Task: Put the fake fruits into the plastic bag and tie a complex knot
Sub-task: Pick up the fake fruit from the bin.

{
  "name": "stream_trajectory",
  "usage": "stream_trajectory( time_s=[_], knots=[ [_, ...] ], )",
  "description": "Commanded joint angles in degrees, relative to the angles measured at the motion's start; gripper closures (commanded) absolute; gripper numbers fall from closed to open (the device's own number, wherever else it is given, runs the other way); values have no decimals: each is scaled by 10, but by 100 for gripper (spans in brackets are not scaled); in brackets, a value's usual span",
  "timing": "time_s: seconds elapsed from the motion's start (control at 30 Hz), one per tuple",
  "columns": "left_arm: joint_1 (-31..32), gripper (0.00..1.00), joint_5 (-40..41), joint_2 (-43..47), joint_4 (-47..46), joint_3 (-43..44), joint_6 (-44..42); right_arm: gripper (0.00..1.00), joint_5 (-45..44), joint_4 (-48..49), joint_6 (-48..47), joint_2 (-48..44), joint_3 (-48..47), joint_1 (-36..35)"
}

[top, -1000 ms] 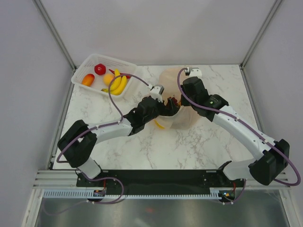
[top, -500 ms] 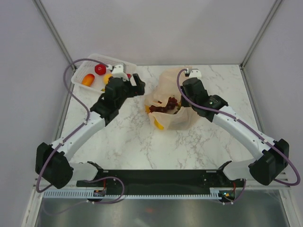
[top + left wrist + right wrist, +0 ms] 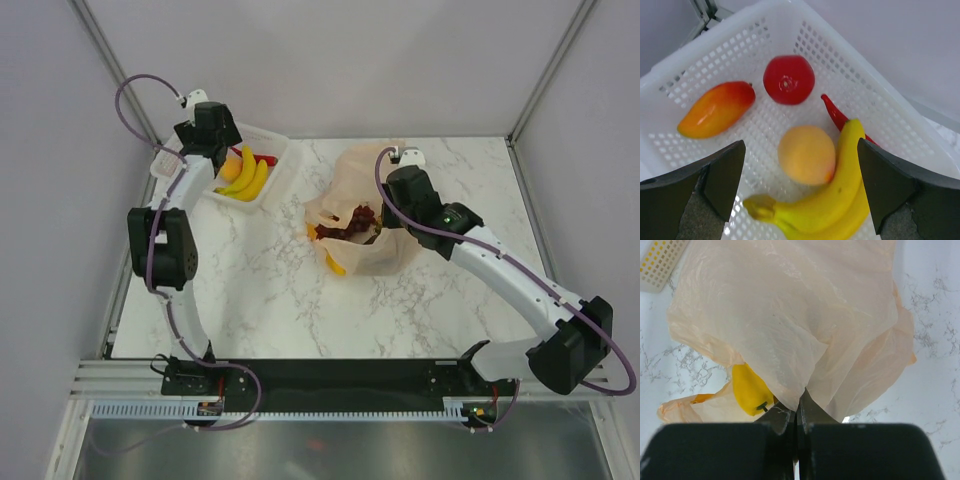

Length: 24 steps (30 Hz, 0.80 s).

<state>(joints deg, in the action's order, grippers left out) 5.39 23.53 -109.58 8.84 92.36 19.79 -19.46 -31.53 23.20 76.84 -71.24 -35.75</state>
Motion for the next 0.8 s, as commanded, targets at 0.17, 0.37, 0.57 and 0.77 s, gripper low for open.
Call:
stream_trajectory(
  time_s=[0.17, 0.37, 0.57, 0.77],
  knots=[
    [-29, 0, 34, -194, 75, 274, -123, 100, 8, 18, 4, -30, 17, 2],
    [-42, 0, 50, -269, 58, 299, -254, 100, 10, 20, -1, -42, 23, 3],
    [-85, 0, -1, -282, 69, 278, -265, 100, 0, 33, 8, -58, 45, 4],
    [-128, 0, -33, -280, 79, 253, -270, 100, 2, 44, 25, -70, 68, 5]
  ],
)
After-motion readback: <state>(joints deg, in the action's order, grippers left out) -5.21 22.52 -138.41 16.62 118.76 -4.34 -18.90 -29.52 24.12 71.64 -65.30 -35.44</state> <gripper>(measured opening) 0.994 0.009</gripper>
